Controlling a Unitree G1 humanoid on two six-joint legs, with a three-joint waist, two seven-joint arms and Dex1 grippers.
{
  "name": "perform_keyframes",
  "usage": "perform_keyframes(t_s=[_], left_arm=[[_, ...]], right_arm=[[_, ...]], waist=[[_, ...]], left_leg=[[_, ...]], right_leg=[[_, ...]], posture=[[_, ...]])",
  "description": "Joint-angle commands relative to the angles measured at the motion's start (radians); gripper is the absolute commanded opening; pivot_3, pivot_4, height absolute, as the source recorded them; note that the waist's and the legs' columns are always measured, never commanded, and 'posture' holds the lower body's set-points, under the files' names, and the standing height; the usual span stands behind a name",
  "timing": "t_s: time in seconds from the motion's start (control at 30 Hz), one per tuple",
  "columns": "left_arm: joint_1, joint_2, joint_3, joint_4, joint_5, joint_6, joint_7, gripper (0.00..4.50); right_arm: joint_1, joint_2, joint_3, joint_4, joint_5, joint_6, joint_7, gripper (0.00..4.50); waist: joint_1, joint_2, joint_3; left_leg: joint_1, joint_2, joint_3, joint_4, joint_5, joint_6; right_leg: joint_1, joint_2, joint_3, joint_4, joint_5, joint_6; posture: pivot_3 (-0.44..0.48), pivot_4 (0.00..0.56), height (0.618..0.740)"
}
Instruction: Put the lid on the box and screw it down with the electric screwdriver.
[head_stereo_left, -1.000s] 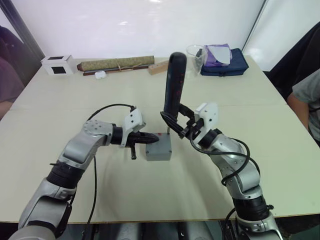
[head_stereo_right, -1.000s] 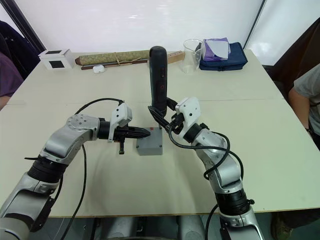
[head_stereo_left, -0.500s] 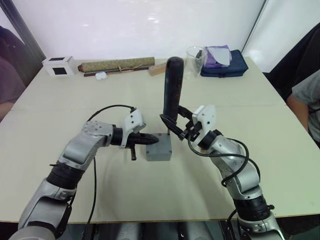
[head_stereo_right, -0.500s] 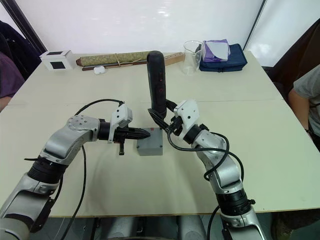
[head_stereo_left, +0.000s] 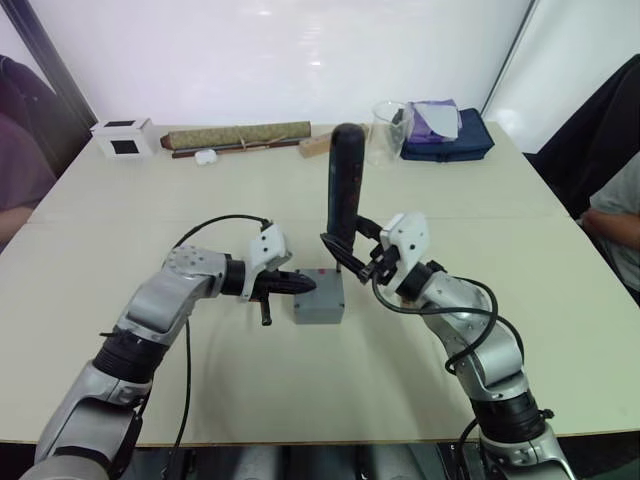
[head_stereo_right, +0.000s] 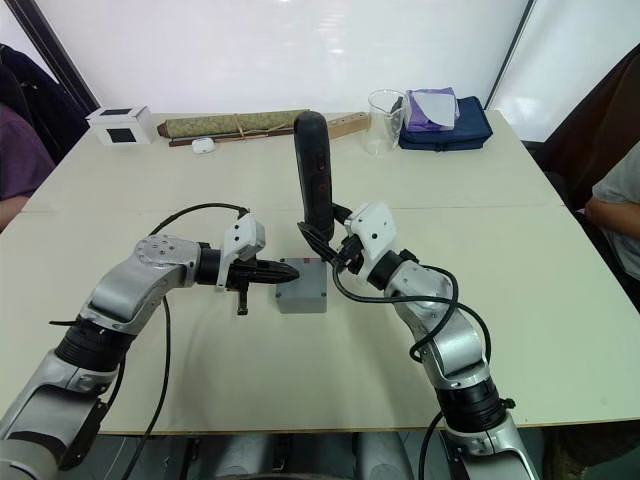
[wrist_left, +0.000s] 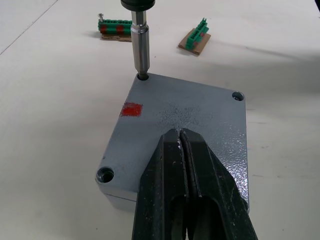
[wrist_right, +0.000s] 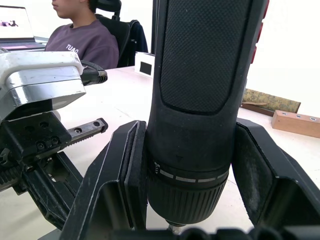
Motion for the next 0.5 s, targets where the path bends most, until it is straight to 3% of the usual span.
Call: perform_keyframes(t_s=[0.03,0.5], left_arm=[[0.016,0.015,-0.015,-0.010,0.018,0.009,-0.007,0.00],[0.028,0.018,-0.018,-0.019,0.026,0.011,-0.011,0.00]], right_arm=[[0.055,-0.016,0.029,0.070,-0.025,0.049,0.008,2.07],[0.036,-0.002,0.022,0.093,-0.018,0.109,-0.020,2.07]], waist=[[0.000,0.000,-0.004],[0.000,-0.001,-0.011]], left_leg=[[0.000,0.000,0.000,0.000,0.000,0.000],[0.001,0.001,0.000,-0.002,0.000,0.000]], right_leg=[[0.000,0.000,0.000,0.000,0.000,0.000],[0.001,0.000,0.000,-0.003,-0.002,-0.003]], posture=[[0.000,0.150,0.740],[0.000,0.150,0.740]])
